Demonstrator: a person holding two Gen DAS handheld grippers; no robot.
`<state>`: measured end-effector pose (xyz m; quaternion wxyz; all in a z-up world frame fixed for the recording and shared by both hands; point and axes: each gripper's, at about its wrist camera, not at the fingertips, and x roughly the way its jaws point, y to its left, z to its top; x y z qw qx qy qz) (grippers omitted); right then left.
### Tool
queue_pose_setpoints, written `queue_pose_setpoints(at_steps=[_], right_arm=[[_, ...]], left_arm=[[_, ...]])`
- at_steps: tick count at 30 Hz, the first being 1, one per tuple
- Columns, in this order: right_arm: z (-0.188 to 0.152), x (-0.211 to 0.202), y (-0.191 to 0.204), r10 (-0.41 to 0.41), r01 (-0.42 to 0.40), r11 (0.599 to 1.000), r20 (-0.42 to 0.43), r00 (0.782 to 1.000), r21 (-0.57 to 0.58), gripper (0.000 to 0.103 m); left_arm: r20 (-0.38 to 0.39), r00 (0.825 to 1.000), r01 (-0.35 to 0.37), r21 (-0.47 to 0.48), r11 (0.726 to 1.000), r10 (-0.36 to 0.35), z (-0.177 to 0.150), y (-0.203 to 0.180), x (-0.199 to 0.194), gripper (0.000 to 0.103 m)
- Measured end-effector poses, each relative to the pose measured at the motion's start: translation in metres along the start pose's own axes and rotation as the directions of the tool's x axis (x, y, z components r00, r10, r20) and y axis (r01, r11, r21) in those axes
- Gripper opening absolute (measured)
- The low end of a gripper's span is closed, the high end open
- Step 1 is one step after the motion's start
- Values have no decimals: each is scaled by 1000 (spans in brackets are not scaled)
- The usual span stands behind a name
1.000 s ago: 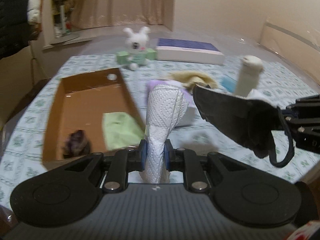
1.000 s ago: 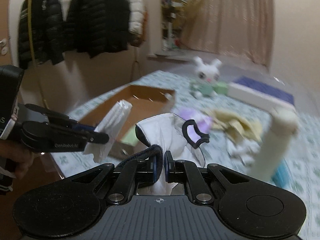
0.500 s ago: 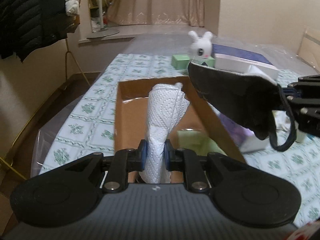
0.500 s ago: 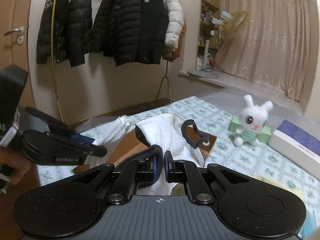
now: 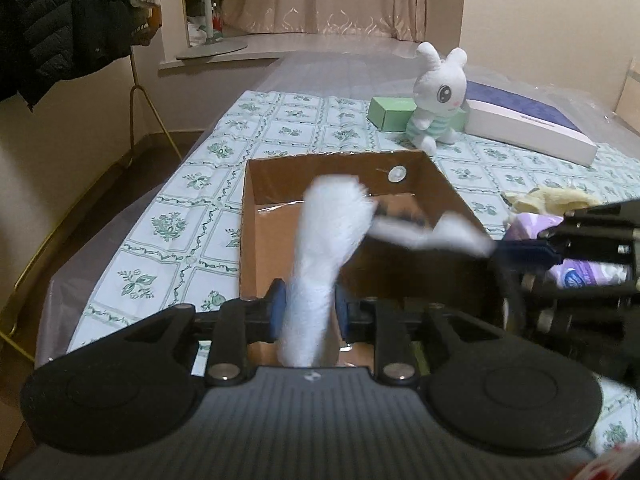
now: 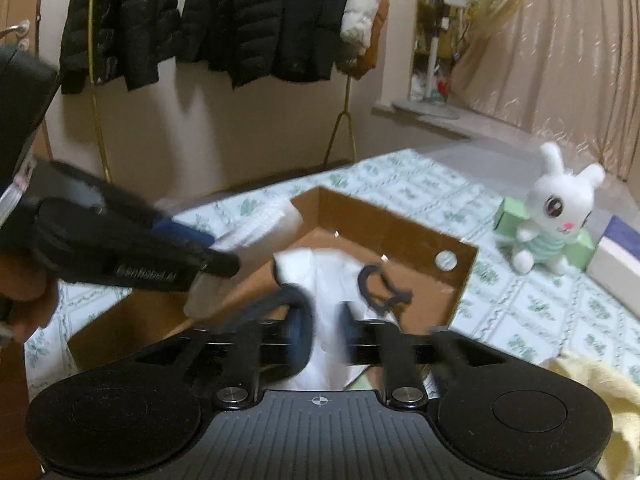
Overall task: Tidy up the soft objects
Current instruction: 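Carry towel and mask into the cardboard box and open both tools, then withdraw both tools from the box toward the remaining items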
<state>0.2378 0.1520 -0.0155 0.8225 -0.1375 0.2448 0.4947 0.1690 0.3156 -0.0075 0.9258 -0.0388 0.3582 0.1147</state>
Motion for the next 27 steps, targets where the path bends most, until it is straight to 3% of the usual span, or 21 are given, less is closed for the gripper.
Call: queue_pose_setpoints(at_steps=[1,2,12,27], right_arm=[[-3,0,0,7,-7,1000,5,1000,4,60],[-7,-1,-2,17,-17,1000,14,1000,13,61],[-27,-32,11,4,-4,999,-1,1000,38,61],[-79,-139,39,-182,181,968,-8,983,175,61]], left_arm=[[-3,1000,-3,-2,1000,3,0,1,3,35],[-2,1000,-11,-4,1000,11,0,3,5,39],[24,1000,-16,-19,1000,17,-16,1,-21,39],[84,996,6,-5,1000,-5,-61,-51,-106,41]])
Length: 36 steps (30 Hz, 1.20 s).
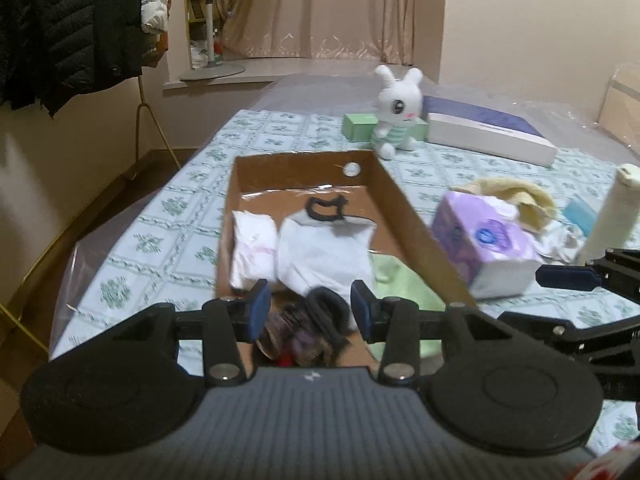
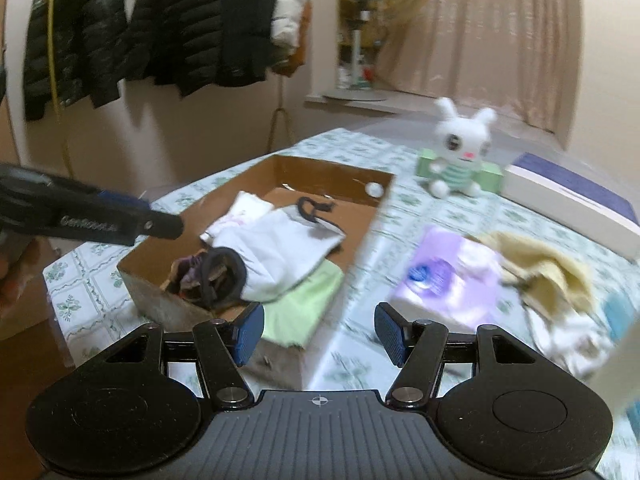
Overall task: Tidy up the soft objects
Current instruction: 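Withdraw both tools from the box toward the remaining items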
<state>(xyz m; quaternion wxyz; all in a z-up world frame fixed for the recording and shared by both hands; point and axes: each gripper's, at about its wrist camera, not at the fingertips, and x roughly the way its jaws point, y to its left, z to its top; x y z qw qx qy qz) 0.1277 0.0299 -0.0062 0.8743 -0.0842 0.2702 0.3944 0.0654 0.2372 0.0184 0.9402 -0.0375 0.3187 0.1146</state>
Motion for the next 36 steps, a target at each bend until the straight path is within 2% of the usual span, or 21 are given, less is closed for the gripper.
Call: queue_pose_setpoints(at_steps=[4,10,17,25,29,31,36], right_arm=[[-17,-32,-9,-37,37,999,0,999,35,61],[-40,-78,-25,-92,90,992,9,996,89,61],[-64,-120,-50,-174,170,973,9,985,156,61],[-83,-156,-72,-258,249,945,13,966,210,61],[-90,-171,-83,-292,280,930,16,956,236,61],[-94,-176,-87,-307,294,923,15,952,248,61],[-100,-187,-100,-338,322,906,13,941,275,61]], left_arm=[[4,999,38,-9,999,-38,-14,-21,-17,49],[-11,995,102,17,995,-102,-33,-58,-34,51],[-17,987,161,62,985,-160,-40,-90,-44,56],[-8,975,221,130,967,-221,-41,-119,-49,67],[-2,966,255,161,953,-258,-41,-131,-50,72],[2,959,280,176,944,-285,-42,-137,-51,80],[1,942,328,216,920,-336,-42,-151,-51,85]])
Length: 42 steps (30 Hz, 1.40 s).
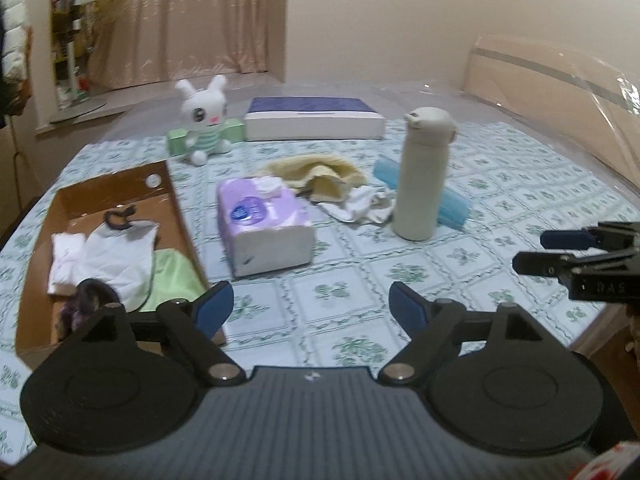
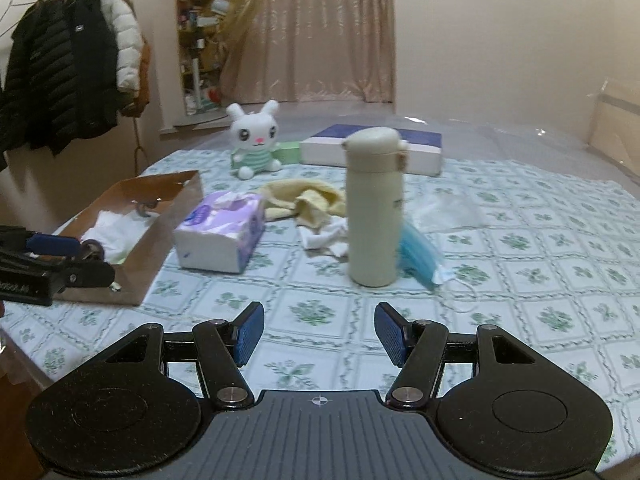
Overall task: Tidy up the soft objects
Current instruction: 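Withdraw both tools from the box toward the remaining items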
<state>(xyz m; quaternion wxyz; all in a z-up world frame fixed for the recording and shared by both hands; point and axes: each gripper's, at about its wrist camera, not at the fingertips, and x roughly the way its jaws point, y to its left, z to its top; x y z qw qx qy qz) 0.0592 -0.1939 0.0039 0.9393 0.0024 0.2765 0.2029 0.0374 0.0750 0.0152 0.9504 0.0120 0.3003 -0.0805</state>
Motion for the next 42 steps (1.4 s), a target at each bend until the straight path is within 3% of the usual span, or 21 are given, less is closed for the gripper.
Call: queue_pose_setpoints(at_steps=[14,22,32,42], right_arm=[[0,-7,-46,-61,61,998,7,998,31,61],[2,-8,-73,-32,33,998,22,999,-45,61],[10,4,-129,23,-20,978,11,1000,-208,61],[27,37,-174,32,-50,937,-59,998,-345,61]], left_arm=[[-11,998,60,144,988,-59,10,-16,23,86],[1,997,72,254,964,-75,25,-12,39,86],[-21,995,97,399,912,-97,48,-3,72,86],[-75,994,110,527,843,-83,77,-5,121,86]])
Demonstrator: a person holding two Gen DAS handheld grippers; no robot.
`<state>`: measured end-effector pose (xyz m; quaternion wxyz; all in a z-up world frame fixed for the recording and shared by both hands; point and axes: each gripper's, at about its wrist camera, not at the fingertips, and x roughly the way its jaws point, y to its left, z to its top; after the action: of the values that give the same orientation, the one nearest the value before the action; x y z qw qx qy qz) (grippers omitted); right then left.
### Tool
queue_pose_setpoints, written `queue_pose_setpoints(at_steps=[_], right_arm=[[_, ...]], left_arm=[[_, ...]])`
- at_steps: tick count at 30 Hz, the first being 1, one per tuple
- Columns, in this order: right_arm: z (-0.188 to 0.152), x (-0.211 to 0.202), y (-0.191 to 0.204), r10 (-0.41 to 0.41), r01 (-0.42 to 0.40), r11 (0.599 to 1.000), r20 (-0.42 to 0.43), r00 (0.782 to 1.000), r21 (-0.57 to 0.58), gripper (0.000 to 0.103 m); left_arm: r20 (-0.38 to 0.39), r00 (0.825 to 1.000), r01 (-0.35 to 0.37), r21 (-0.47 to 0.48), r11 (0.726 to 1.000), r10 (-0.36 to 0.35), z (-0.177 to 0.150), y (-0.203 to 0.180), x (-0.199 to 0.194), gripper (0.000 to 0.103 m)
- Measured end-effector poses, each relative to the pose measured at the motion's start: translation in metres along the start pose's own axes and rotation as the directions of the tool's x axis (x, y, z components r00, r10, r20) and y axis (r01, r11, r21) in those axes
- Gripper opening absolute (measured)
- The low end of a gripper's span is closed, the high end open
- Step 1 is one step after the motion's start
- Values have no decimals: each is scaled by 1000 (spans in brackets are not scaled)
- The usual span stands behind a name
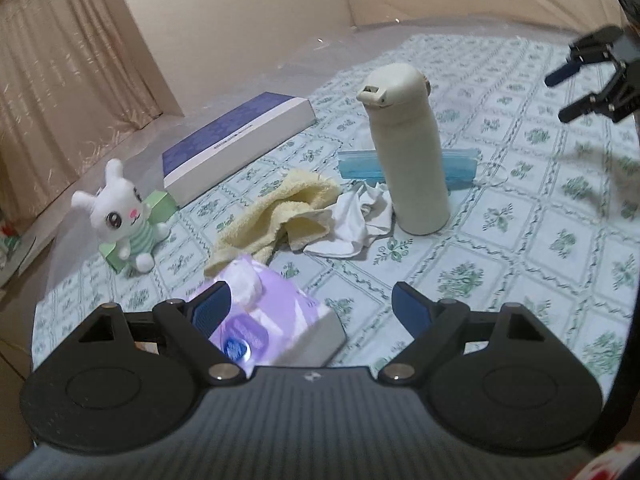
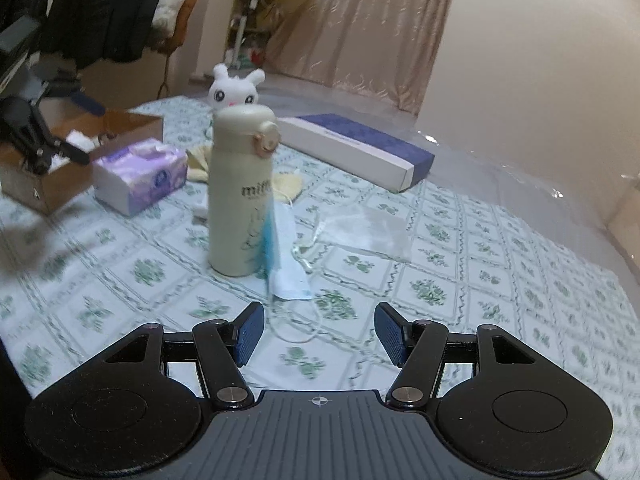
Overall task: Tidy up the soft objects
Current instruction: 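Withdraw both tools from the box toward the remaining items, then grasp the yellow towel with the left tool while the right tool grasps the mesh bag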
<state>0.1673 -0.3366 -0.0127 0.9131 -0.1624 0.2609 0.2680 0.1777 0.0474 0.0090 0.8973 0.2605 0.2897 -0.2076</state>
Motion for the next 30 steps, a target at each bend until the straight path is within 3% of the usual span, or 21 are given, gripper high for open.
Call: queue_pose_setpoints(at_steps=[13,30], right_arm=[[23,63,-33,32,-55,966,-94,995,-252,61],[77,160,-67,78,-176,849,-211,974,-498,61]], left_arm=[[-43,999,18,156,988,-11,36,19,63,86],[-115,993,81,360,929,-42,70,50,141,86]])
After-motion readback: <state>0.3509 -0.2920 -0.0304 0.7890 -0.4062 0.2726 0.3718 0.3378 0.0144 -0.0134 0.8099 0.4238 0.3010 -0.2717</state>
